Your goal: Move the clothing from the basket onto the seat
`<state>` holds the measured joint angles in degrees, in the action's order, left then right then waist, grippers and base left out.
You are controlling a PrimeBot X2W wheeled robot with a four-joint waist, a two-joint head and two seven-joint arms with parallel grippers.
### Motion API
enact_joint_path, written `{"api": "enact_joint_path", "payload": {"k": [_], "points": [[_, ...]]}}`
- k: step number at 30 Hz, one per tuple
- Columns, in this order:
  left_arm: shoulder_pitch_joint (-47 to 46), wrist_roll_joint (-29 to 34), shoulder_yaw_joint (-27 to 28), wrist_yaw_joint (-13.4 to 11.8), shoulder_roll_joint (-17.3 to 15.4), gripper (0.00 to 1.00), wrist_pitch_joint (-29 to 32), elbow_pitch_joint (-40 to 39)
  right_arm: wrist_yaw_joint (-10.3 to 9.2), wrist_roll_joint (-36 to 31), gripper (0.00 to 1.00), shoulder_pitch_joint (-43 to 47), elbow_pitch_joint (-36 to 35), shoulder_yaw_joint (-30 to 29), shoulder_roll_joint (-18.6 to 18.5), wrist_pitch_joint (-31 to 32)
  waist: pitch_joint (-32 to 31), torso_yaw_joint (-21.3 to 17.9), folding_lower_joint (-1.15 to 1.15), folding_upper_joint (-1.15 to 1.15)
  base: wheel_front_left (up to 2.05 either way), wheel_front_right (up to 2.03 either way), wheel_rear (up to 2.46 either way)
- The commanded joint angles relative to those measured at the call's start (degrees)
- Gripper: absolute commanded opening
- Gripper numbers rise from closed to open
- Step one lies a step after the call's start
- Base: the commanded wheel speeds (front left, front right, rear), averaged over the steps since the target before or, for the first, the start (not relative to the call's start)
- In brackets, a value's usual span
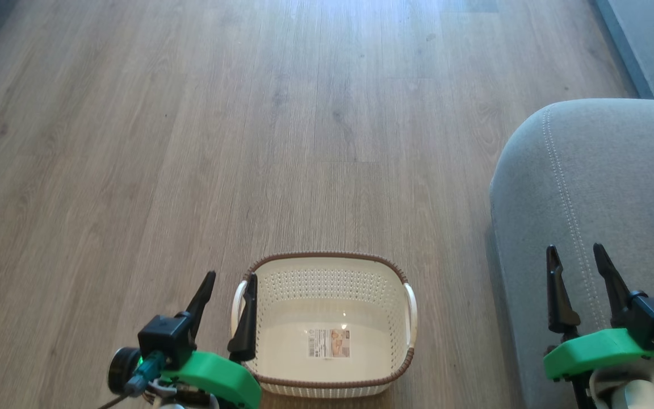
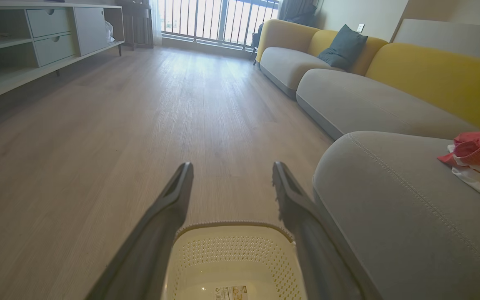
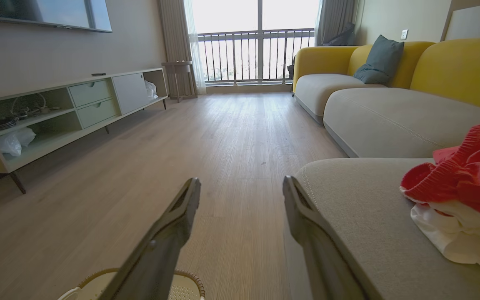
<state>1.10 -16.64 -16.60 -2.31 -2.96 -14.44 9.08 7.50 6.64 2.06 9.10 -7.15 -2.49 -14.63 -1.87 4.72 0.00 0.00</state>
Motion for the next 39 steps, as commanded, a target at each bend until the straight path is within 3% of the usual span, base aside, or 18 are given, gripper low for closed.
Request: {"api": "enact_joint_path", "payload": {"k": [1, 38, 39], "points": [[-1.7, 0.3, 1.8, 0.1, 0.1, 1.00, -0.6, -2.0, -0.01, 0.4, 1.00, -1.5, -1.6, 1.1, -0.4, -0.4, 0.0, -0.1, 0.00, 0.00, 0.00, 0.00, 0.00], [-1.3, -2.3, 2.8, 0.4, 0.1, 1.00, -0.6, -2.1, -0.01, 1.2, 1.00, -2.0, 0.0, 0.9, -0.4, -0.4, -0.1, -1.4, 0.00, 0.00, 0.00, 0.00, 0.00], [0.4, -2.0, 0.4, 0.6, 0.0, 0.00, 0.0, 0.2, 0.00, 1.0, 0.00, -0.1, 1.9, -0.1, 0.1, 0.0, -0.1, -1.4, 0.00, 0.00, 0.00, 0.00, 0.00]]}}
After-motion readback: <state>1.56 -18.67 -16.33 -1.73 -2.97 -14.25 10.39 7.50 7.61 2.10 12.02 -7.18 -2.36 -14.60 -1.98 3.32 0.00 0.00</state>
